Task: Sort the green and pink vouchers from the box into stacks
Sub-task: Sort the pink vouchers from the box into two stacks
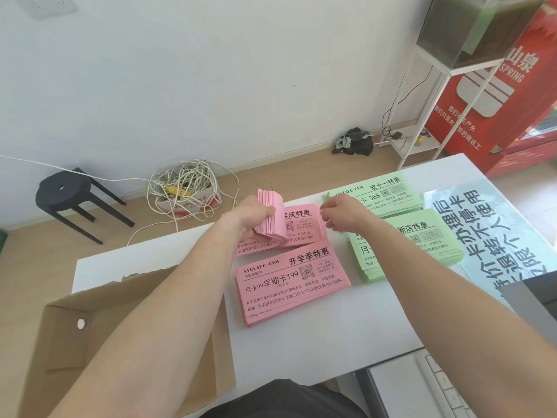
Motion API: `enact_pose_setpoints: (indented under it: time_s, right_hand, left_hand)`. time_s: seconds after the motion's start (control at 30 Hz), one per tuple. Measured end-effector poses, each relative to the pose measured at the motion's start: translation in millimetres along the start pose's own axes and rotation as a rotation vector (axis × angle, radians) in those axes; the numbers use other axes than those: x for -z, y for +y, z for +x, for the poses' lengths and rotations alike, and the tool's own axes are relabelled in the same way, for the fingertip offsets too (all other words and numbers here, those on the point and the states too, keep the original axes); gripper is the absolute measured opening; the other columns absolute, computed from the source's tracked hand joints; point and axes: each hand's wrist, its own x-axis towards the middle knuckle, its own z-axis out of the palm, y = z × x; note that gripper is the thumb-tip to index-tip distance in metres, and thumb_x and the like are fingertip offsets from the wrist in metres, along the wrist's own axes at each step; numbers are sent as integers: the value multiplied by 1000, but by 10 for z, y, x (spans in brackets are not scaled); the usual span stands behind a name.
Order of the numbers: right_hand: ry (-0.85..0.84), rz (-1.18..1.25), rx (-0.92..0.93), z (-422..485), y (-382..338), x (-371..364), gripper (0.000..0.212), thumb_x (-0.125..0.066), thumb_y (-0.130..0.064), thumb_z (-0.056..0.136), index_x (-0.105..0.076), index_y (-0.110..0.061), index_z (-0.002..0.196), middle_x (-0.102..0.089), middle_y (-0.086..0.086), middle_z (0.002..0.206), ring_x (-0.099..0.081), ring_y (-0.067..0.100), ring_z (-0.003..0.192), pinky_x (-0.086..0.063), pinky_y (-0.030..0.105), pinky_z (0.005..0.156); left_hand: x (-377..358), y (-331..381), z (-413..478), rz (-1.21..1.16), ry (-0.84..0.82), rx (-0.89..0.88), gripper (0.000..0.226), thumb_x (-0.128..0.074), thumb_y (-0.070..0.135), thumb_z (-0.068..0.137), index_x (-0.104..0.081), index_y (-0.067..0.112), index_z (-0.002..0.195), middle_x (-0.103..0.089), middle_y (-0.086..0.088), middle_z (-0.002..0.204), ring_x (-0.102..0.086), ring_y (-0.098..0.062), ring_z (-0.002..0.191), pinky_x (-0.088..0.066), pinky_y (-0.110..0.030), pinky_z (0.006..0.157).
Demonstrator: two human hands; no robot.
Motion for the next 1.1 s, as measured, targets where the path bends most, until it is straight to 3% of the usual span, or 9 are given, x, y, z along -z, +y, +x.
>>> enact_pose_setpoints:
  time_s: [0.23, 0.33, 0.53, 0.7, 0.83, 1.0, 1.1]
  right_hand:
    - [0, 15, -16, 3, 11, 4, 25, -52, -13, 91, -71, -1, 103, -74, 18, 98, -71, 32, 91, -58, 48, 87]
    - [3, 16, -14, 7, 11, 5, 28, -52, -12, 92, -69, 4, 107, -74, 19, 98, -70, 31, 87, -58, 50, 88]
    - [2, -1, -3, 0, 6, -3, 25, -52, -12, 95, -71, -3, 109, -73, 16, 101, -69, 24, 86, -59, 46, 87]
    - [6, -8, 4, -21, 3, -7, 27, -51, -11, 95, -71, 0, 110, -73, 17, 103, -68, 23, 85, -58, 44, 86]
    - [5, 1, 0, -23, 5, -13, 27, -51, -11, 94, -70, 0, 110, -73, 17, 103, -71, 27, 95, -59, 45, 88]
    - [4, 10, -2, -24, 10, -17, 28, -51, -10, 93, -70, 3, 109, -73, 19, 103, -71, 29, 96, -59, 46, 87]
    - [0, 8, -2, -20, 6, -19, 26, -51, -10, 93, -71, 0, 107, -73, 16, 102, -71, 28, 95, -59, 45, 87]
  left_hand:
    - [0, 6, -7, 1, -6, -3, 22, -48, 8, 105, -56, 8, 126, -69, -24, 119, -69, -39, 107, -55, -64, 90]
    - [-6, 6, -17, 8, -2, -15, 21, -46, 7, 105, -56, 6, 124, -68, -24, 115, -68, -40, 104, -55, -63, 90]
    - [-24, 11, -32, -12, -13, -18, 23, -40, 8, 107, -55, 11, 125, -67, -22, 121, -67, -37, 107, -57, -56, 85]
    - [-34, 8, -40, -24, -12, -17, 24, -36, 7, 108, -54, 13, 122, -66, -22, 121, -65, -40, 112, -52, -63, 94]
    - [-43, 4, -29, -31, -4, -23, 32, -34, 5, 108, -54, 11, 131, -64, -23, 125, -64, -42, 113, -53, -61, 91]
    - [-41, 6, -45, -8, -27, -35, 35, -30, 0, 106, -60, 17, 99, -65, -22, 114, -65, -38, 102, -54, -61, 89]
    - [-36, 4, -60, -20, -34, -42, 35, -31, -1, 105, -60, 17, 101, -65, -22, 112, -64, -37, 98, -55, -61, 87]
